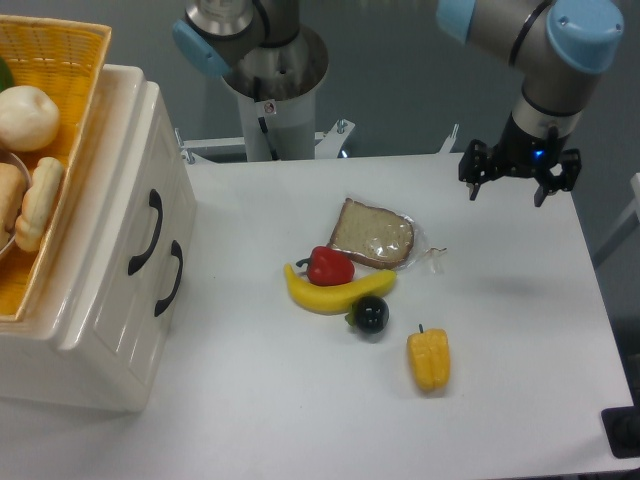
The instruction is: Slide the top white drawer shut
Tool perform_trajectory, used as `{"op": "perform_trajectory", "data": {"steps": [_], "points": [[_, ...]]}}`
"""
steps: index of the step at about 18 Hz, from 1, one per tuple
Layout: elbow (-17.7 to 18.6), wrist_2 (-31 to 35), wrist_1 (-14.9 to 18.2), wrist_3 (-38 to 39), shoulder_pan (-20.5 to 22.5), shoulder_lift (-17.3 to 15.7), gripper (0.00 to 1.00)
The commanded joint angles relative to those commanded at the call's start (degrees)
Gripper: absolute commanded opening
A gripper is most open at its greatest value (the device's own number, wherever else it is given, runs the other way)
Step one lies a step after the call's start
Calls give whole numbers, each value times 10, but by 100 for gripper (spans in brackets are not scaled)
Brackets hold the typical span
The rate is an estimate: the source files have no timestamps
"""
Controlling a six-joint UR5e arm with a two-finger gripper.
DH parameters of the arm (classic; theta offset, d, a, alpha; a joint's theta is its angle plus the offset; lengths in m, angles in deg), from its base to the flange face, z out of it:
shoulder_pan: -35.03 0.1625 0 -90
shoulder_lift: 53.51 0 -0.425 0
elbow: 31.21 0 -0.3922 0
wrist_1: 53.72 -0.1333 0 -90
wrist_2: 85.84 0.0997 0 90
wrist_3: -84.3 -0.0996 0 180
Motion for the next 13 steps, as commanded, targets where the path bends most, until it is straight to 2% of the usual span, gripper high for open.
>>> {"op": "perform_trajectory", "data": {"steps": [13], "points": [[0,0,-1,0,0,0,100]]}}
